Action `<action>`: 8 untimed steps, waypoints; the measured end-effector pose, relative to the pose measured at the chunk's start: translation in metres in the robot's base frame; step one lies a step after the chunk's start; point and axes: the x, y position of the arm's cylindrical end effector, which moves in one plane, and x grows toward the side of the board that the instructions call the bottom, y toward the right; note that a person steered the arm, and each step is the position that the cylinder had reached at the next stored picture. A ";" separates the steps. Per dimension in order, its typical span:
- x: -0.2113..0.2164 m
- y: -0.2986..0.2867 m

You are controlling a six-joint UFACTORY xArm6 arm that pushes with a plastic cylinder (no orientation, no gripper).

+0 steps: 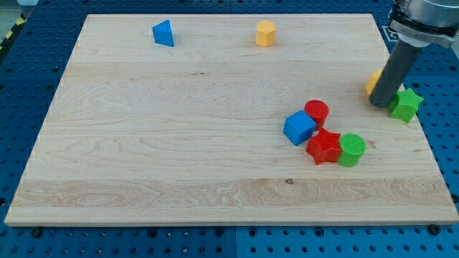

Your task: Move the yellow heart to the top right

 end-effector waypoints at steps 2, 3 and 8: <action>-0.019 0.002; -0.043 -0.003; -0.062 0.024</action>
